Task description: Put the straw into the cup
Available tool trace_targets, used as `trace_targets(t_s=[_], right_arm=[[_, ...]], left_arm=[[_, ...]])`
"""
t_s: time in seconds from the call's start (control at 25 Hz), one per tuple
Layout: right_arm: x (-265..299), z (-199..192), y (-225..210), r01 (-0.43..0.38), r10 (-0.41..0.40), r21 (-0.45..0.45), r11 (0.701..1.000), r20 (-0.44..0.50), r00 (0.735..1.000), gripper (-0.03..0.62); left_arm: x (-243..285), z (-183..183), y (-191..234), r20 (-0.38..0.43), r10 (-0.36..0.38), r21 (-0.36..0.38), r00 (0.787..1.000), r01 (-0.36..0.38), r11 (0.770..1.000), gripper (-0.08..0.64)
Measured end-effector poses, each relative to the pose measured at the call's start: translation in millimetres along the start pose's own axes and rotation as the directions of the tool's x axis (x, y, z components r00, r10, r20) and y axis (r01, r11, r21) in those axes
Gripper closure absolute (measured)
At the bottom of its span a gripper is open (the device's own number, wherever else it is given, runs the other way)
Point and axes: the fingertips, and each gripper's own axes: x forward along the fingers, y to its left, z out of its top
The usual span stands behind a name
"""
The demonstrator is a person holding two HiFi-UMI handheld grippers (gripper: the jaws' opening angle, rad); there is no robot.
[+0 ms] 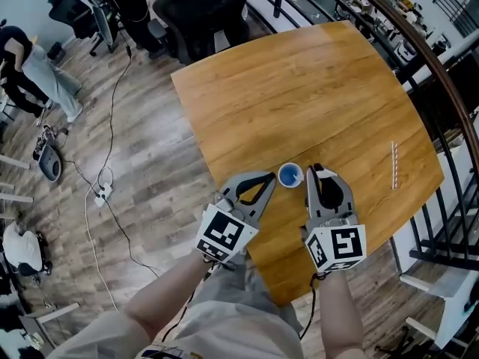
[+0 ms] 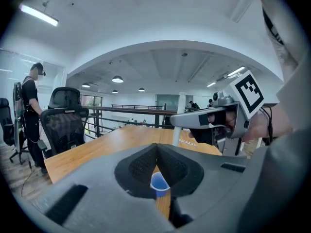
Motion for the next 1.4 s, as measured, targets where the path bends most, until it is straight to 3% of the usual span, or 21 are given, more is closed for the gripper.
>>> trace_targets(t_s=[0.36, 0.88, 1.24, 1.4], right_arm=[[42.3, -74.3, -22.6, 0.001, 0.003, 0.065, 0.998, -0.068, 0.998, 0.538], [71.6, -160.0, -33.9, -0.002, 0.019, 0.107, 0.994, -0.157, 0.987, 0.538], [70.3, -175.1, -37.2, 0.01, 0.011, 0.108, 0.994, -0.195, 0.981, 0.535], [66.8, -159.0, -39.7, 0.008, 0.006, 0.079, 0.997, -0.178, 0.984, 0.478]], left_arm=[[44.2, -68.9, 6.9, -0.076, -0.03, -0.066, 0.997, 0.025, 0.998, 0.546], [69.7, -126.2, 9.9, -0.131, -0.064, -0.158, 0.989, 0.043, 0.987, 0.546], [78.3, -139.1, 6.7, -0.158, -0.083, -0.206, 0.984, 0.049, 0.977, 0.546], [74.1, -127.4, 11.0, -0.164, -0.065, -0.217, 0.984, 0.028, 0.976, 0.546]])
